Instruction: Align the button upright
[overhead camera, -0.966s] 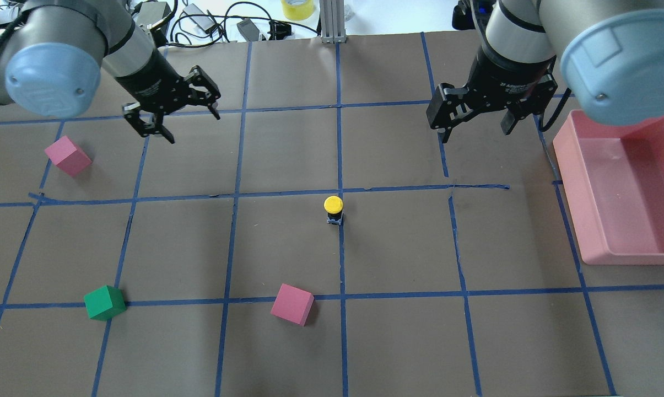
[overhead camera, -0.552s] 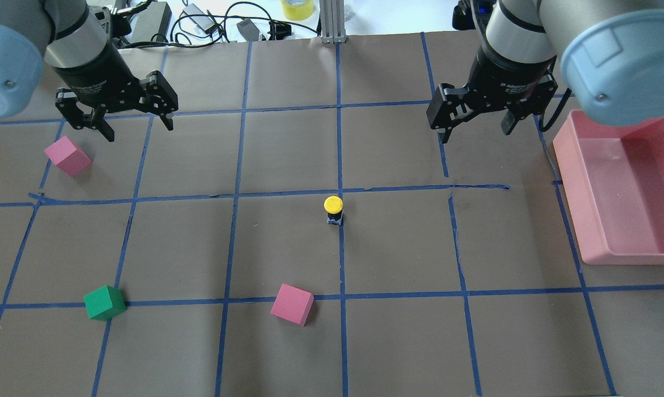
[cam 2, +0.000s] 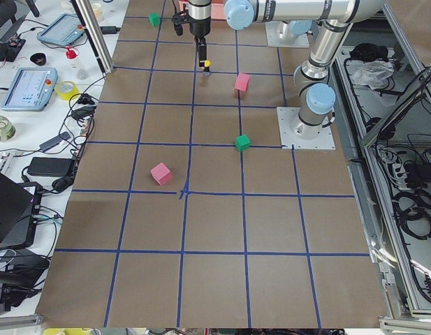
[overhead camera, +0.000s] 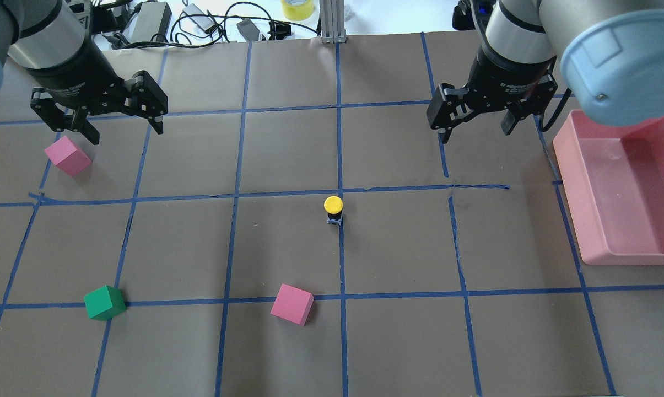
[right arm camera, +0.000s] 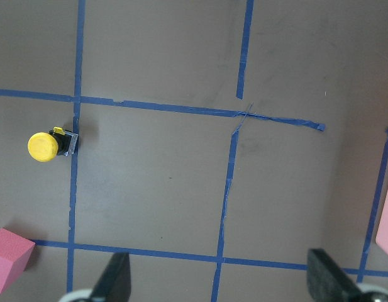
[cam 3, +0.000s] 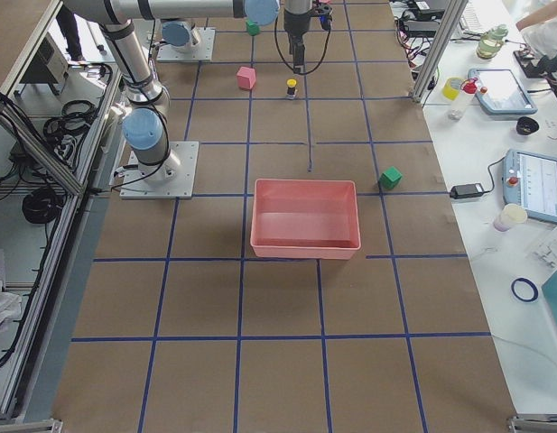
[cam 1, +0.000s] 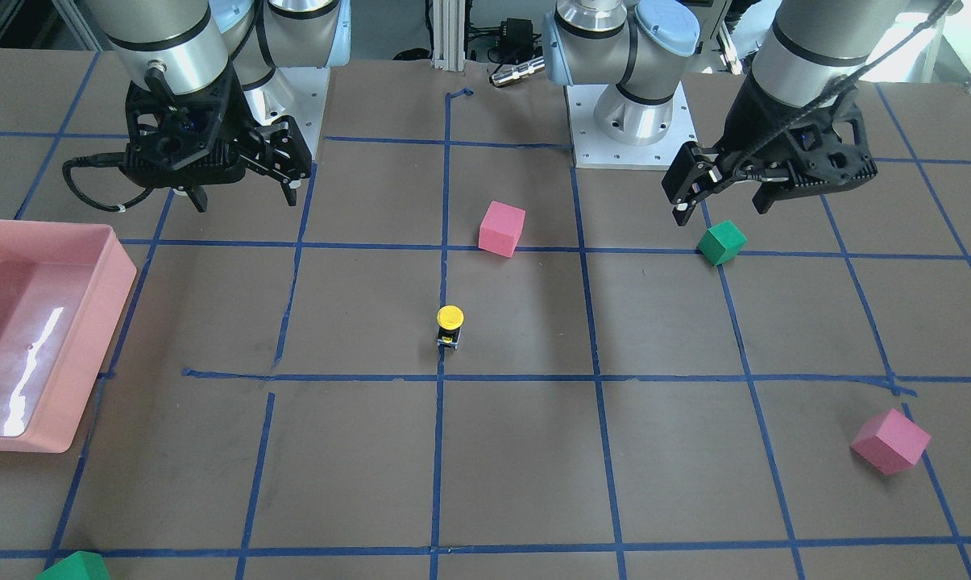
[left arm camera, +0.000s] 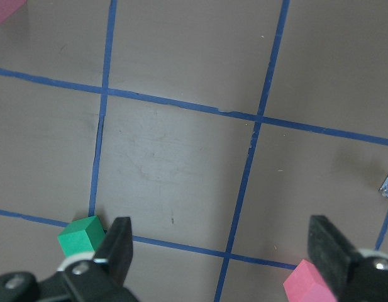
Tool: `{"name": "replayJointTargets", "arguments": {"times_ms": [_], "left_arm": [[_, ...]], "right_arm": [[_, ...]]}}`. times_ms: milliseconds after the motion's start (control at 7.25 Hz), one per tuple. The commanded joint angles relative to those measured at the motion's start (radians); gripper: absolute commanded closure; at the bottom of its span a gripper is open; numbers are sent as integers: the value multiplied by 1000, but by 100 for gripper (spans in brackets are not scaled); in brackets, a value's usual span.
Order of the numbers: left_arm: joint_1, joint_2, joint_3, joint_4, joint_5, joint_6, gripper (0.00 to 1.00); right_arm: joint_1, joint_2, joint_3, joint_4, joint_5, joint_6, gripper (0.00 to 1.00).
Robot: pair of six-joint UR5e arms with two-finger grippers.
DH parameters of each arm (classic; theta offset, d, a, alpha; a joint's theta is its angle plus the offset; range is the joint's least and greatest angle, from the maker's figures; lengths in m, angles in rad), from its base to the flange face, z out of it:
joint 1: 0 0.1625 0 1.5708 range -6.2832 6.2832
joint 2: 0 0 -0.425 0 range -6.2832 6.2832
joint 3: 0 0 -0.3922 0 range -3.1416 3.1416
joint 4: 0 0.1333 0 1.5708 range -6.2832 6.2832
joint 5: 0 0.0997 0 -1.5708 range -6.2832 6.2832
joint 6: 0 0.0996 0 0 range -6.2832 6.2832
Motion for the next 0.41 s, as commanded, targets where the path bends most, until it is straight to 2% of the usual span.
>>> {"name": "replayJointTargets", "arguments": {"times_ms": [0, 276], "left_arm": [[-3, 24, -1, -26, -3, 51, 0], [-8, 25, -20, -24, -6, 56, 0]], "right_arm": [[0, 0, 0, 0, -1, 0, 0], [0, 0, 0, 0, 1, 0, 0]]}}
